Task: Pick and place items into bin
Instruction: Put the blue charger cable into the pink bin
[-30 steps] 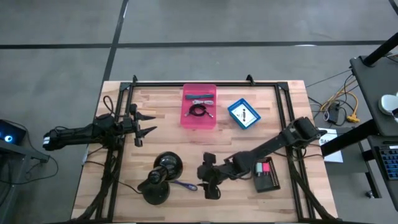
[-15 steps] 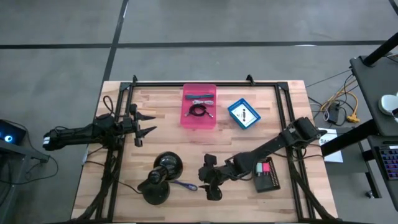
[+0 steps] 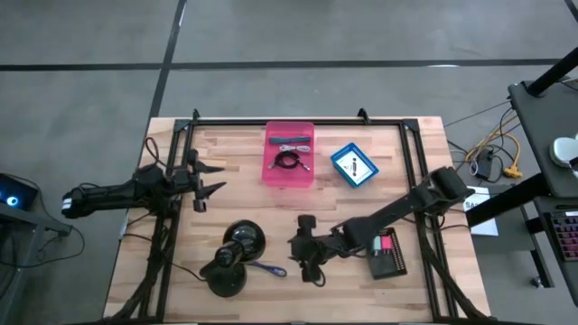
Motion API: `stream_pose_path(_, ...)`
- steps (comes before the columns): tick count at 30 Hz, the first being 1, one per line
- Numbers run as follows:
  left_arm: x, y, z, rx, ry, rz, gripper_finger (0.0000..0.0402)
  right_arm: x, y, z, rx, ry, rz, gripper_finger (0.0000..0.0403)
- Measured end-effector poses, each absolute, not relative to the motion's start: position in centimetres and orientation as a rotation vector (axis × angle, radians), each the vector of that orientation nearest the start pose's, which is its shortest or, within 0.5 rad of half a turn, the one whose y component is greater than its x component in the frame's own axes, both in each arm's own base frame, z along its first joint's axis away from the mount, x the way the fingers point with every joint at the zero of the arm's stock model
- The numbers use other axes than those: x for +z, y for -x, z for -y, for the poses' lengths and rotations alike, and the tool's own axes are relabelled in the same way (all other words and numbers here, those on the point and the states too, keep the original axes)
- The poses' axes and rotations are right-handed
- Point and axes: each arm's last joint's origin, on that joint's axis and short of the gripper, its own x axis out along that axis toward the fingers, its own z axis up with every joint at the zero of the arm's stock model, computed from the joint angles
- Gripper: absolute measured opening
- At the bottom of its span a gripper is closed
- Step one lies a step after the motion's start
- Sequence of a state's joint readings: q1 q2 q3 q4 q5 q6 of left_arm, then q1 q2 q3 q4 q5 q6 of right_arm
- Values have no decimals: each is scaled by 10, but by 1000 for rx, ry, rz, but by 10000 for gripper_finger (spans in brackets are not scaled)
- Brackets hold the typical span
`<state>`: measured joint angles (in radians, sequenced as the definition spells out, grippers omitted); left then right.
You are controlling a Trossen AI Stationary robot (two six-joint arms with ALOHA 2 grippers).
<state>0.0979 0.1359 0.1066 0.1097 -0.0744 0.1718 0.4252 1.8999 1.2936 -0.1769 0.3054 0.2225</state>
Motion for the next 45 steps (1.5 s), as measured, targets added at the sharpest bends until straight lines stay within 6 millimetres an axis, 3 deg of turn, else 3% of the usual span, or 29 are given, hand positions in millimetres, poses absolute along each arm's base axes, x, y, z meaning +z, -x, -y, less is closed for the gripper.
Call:
stream_pose_path(6, 218, -103, -8, 33, -200, 125, 180, 208, -357, -152, -89, 157, -662, 187)
stream_pose_path(13, 227, -119, -8, -22, -176, 53, 180, 210, -302, -132, -127, 189, -536, 170)
stream_pose_path(19, 257, -139, -10, -22, -177, 44, 180, 201, -266, -110, -103, 209, -274, 159)
stream_pose_path(26, 293, -193, -15, -31, -167, -52, 180, 200, -241, -95, -103, 264, -59, 155)
stream_pose_path(35, 312, -285, -24, -57, -191, -448, 180, 218, -226, -88, -124, 276, 17, 155)
stream_pose_path(45, 326, -340, -15, -66, -69, -745, 180, 216, -200, -76, -123, 251, 11, 155)
